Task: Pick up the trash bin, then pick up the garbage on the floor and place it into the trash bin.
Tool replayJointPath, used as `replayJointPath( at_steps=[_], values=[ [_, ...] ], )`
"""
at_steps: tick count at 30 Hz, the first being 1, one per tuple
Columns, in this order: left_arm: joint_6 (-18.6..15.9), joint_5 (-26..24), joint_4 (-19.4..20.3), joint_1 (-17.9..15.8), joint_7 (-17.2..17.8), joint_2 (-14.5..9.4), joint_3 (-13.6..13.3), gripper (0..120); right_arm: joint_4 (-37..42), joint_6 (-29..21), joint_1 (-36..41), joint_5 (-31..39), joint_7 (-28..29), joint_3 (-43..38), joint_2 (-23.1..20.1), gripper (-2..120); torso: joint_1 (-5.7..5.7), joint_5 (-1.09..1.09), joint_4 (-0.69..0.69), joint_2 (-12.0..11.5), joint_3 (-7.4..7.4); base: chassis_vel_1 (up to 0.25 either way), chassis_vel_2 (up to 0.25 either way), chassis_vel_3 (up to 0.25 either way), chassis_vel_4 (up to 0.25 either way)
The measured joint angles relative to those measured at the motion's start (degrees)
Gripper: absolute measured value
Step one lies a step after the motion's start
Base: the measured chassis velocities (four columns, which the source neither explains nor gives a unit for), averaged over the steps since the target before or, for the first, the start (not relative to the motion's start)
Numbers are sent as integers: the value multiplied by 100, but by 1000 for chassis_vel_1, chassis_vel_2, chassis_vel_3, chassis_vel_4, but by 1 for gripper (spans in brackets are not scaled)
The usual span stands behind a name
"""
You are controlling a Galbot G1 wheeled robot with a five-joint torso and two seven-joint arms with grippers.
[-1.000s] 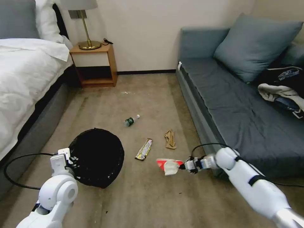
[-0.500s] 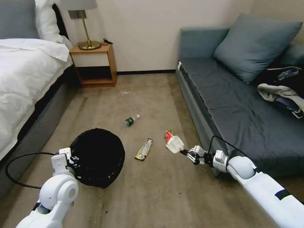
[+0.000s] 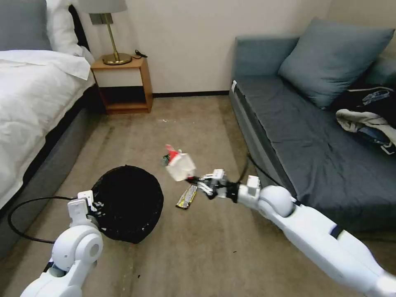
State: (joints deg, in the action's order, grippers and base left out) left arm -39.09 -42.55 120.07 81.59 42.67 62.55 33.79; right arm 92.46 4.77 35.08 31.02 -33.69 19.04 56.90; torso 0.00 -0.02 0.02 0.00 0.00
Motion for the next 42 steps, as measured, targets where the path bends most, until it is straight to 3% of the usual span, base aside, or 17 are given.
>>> replayJointPath(
  at_steps=[13,42],
  values=[
    [-2,15,197,234,5,49,224,1,-858,-17,-828,-159,-312,1234,778,0,0,1,-2,0,0,0,0,0,0],
    [16,100,383,406,-2,263,302,1,-2045,80,-1279,-562,-486,1730,1695,0,0,1,-2,0,0,0,0,0,0]
  ],
)
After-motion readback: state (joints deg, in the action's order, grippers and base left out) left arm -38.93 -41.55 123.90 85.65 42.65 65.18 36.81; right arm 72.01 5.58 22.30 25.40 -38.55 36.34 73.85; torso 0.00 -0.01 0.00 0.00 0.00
